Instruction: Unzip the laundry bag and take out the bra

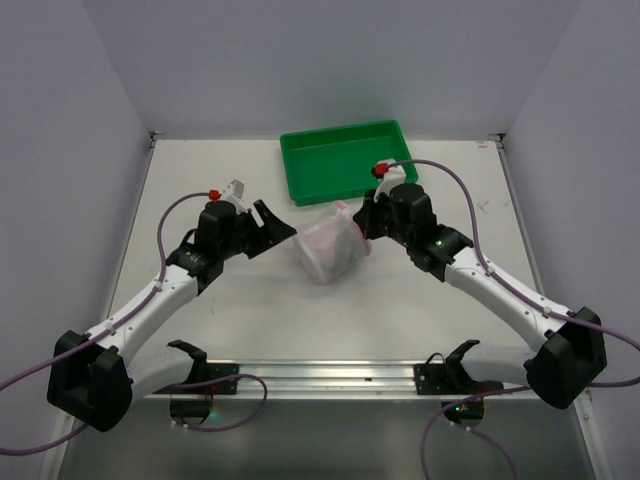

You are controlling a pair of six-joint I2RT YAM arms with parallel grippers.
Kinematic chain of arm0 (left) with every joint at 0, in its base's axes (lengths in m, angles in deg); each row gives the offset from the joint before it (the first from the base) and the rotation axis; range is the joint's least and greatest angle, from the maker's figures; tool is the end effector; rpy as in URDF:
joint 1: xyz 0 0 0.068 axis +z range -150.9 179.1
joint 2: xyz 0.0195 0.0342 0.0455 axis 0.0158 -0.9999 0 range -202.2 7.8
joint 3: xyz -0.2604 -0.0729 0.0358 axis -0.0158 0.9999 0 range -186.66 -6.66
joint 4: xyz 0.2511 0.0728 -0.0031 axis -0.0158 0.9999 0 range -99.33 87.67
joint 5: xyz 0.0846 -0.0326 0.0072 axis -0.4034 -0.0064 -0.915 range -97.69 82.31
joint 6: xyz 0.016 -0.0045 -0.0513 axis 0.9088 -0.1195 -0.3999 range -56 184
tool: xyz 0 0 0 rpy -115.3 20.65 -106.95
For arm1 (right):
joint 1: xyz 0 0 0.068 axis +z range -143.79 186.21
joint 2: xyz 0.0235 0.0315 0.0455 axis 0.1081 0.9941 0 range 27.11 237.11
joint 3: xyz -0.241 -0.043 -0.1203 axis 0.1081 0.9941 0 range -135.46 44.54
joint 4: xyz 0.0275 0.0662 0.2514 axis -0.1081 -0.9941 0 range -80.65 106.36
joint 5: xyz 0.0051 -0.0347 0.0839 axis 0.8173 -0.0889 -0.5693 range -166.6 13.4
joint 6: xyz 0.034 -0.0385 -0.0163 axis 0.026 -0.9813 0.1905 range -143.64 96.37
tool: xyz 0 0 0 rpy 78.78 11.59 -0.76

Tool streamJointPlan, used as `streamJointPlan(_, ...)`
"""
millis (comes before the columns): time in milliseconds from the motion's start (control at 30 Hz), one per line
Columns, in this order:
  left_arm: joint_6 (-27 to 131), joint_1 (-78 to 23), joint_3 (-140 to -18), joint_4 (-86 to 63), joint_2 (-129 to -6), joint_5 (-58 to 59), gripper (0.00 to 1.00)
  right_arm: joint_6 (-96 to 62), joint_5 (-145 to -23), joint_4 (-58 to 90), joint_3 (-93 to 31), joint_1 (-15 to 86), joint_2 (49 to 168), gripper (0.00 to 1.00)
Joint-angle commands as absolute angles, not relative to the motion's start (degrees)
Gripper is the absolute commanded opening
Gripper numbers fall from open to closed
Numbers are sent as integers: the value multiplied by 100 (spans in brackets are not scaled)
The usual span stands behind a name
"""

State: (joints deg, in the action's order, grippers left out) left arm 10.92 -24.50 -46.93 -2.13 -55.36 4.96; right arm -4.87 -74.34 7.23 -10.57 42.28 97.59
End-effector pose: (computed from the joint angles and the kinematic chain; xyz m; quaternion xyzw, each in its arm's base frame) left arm 0.2205 -0.1048 0.2544 -0.1659 0.8468 -0.3826 0.3300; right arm 0.2301 0.1657 0.3098 -0.1160 0.8329 0.2344 0.4878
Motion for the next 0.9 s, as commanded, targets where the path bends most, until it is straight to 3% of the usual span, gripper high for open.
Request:
streamJointPlan(0, 1258, -2384, -5341, -274, -5662, 594, 75, -1597, -6799, 844, -1759, 4268, 9778, 0)
streamJointPlan(167, 1250, -2358, -5483, -221, -5671, 541, 66, -2731, -6684, 1204, -1900, 4522, 10023, 0)
streamJointPlan(300, 1074, -2358, -5256, -370, -5688, 698, 65, -2979, -6746, 1362, -1734, 4979, 10349, 0)
streamJointPlan(567, 109, -2419, -4298, -1511, -5856, 1314, 68, -1662, -6816, 1864, -681, 5516, 10437, 0)
streamJointPlan(867, -912, -3130, -3682, -2278, -5953, 964, 72, -782, -6676, 1838, -265, 5534, 10191, 0)
